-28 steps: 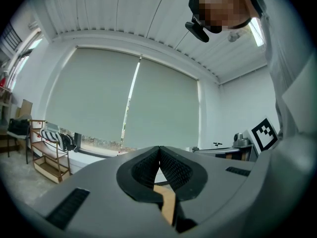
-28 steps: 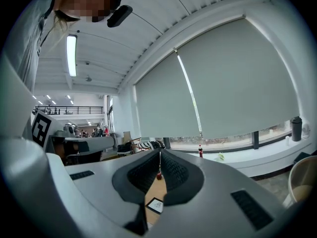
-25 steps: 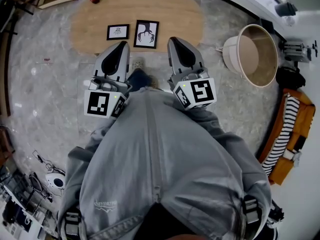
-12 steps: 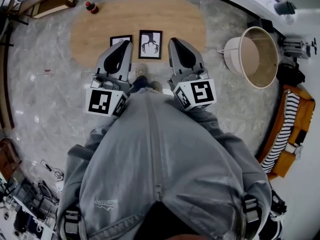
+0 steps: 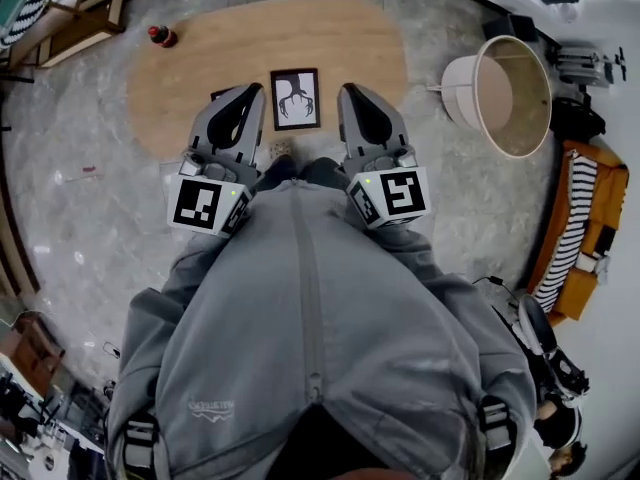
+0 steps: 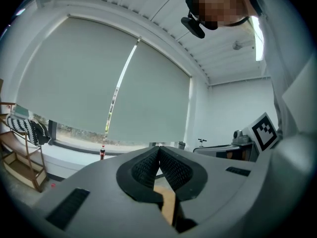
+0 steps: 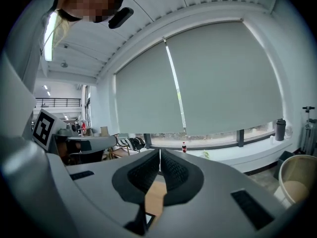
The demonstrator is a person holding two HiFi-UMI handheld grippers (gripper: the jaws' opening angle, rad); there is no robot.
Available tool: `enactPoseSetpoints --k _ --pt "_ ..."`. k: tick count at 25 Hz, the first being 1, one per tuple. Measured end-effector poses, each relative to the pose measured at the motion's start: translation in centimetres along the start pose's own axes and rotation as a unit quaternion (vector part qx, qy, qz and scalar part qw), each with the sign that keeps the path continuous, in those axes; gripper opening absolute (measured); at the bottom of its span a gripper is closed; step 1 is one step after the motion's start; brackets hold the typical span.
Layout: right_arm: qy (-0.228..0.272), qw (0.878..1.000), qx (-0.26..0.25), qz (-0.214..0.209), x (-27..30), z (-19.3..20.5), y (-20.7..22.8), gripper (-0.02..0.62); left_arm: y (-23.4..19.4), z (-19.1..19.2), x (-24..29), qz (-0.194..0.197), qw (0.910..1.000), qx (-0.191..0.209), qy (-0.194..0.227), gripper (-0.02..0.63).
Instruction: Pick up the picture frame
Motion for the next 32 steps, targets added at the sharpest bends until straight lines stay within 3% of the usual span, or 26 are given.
enactPoseSetpoints --k 8,21,32 --pt "-0.02 0.999 0.012 0.028 0.1 0.4 4.1 0.032 0.8 1.7 4.0 0.023 0.999 -0.011 -0.036 0.018" --pt "-0.056 0.997 0.005 -0.046 3.0 2.2 8.4 0.032 0.9 4.0 7.1 -0.014 0.9987 -0.009 -0.048 0.018" --pt "-0.083 0.993 0.006 -0.08 5.3 7.8 10.7 0.032 0.2 10.2 9.0 -0.015 0.9975 -0.015 -0.068 0.018"
Point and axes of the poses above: the fingertips, and each gripper's own axes: x forward along the fingers, y to its right, z out of its underside, the point moved 9 cm from there along -x, backward along the fingers, and after that the axes turned 11 degrees about -z, right-handed, at the moved point
